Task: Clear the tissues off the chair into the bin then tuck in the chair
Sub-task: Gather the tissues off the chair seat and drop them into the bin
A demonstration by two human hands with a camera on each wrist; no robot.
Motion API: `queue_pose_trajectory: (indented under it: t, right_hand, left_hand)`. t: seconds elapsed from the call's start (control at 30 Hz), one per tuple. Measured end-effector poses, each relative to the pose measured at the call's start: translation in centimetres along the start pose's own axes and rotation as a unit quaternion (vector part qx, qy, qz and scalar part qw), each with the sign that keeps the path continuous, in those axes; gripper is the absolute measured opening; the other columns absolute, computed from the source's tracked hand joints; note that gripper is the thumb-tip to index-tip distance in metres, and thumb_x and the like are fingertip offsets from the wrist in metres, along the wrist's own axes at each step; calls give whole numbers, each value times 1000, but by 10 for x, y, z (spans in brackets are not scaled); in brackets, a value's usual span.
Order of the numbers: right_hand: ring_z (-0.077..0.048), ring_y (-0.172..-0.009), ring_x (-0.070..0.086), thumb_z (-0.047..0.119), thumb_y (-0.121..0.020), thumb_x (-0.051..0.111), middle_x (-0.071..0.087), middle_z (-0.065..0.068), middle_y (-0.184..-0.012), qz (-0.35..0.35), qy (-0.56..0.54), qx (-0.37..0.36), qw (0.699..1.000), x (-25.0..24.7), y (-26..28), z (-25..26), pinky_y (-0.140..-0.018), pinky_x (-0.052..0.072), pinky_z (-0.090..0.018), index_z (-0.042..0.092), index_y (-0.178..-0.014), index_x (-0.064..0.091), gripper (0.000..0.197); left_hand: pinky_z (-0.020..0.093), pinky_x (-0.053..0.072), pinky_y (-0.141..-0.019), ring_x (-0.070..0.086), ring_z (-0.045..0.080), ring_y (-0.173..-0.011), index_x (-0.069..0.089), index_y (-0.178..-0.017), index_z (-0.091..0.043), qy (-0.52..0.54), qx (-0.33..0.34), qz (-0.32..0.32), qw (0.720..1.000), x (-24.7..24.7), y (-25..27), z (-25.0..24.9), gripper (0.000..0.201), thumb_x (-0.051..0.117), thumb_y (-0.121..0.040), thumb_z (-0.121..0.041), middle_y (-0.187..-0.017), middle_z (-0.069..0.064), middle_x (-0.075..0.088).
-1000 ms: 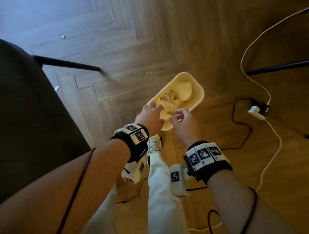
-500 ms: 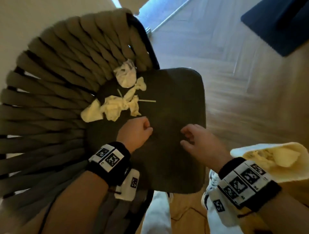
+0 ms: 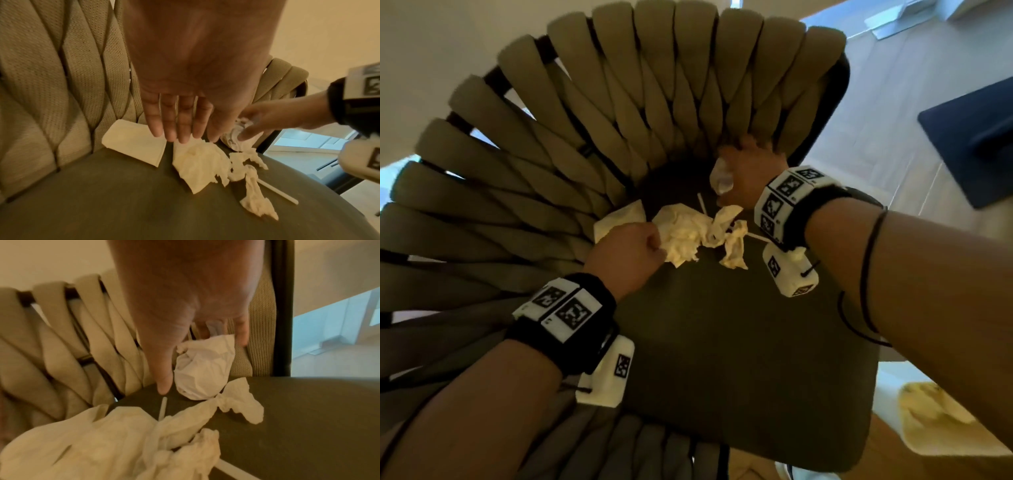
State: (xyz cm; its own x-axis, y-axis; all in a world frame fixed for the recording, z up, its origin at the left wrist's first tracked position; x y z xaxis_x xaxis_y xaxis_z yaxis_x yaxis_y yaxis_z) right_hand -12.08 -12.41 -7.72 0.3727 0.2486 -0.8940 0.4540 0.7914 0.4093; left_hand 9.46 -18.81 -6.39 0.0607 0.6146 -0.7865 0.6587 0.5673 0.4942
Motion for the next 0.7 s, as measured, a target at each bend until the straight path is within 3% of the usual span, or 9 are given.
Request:
queue_pose_trajectory:
  t: [0.07,0.13,0.27,0.37,0.43,0.57,0.7]
  right_hand:
    - [-45,-134,29,48,-66,75,31,-13,-148,37,18,17,999,12,-13,-2,-106,32,-51,27,-144,31,92]
    - [-46,-130,34,44,-68,74,34,-17,-145,22,21,17,999,16,-17,-4,-104,37,-50,22,-140,35,85]
    - [-38,-119,49,39,-72,72,46,-18,-135,-3,-7,18,1000,15,-5,-15,-88,46,-41,16,-133,44,71]
    - [-34,-111,55,42,-74,70,52,-13,-128,-25,-71,44,996,3,16,-24,-83,47,-39,22,-134,42,69]
    - [-32,-106,57,44,-72,69,54,-10,-122,-55,-121,61,989,-6,34,-30,-80,49,-39,24,-130,45,65]
    - [-21,-92,57,40,-73,69,54,-4,-108,-112,-222,102,963,-9,80,-47,-71,46,-32,24,-120,48,54]
    - [-8,-90,56,33,-72,75,54,3,-112,-155,-311,157,925,3,126,-62,-68,40,-11,28,-118,51,52]
  left_hand:
    - [33,46,-71,56,19,-82,63,-93,-11,14,23,2,1000,-2,-13,-1,17,58,-86,-26,-88,5,62]
    - [36,48,-74,58,24,-88,62,-97,-12,18,55,-11,998,-4,-25,-4,19,58,-84,-26,-93,7,59]
    - [44,48,-83,47,32,-111,53,-123,-16,-57,99,-25,993,-2,-42,-24,47,63,-81,-33,-124,13,47]
    - [46,47,-89,37,36,-124,34,-141,-24,-175,129,30,976,14,-53,-40,78,68,-74,-45,-143,10,31]
    - [48,46,-93,34,39,-128,25,-144,-25,-225,114,82,964,31,-57,-43,86,70,-74,-46,-149,9,25]
    - [46,45,-97,37,38,-128,30,-140,-21,-210,47,116,970,50,-51,-38,66,64,-83,-22,-146,11,28]
    - [41,49,-91,49,32,-116,42,-130,-17,-145,22,92,985,40,-35,-35,50,60,-83,-13,-131,12,46]
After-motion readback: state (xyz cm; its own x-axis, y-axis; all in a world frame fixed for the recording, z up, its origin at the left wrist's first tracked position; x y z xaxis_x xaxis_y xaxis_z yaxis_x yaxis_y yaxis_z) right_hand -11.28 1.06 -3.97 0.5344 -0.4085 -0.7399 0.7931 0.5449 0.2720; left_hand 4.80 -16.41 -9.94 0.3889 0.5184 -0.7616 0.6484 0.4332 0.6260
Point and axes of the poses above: each hand's wrist, its own y-axis away from the middle knuckle, its own x-axis out of the palm, z = x × y, the point moved 4 cm from there along -y, towards the middle knuckle
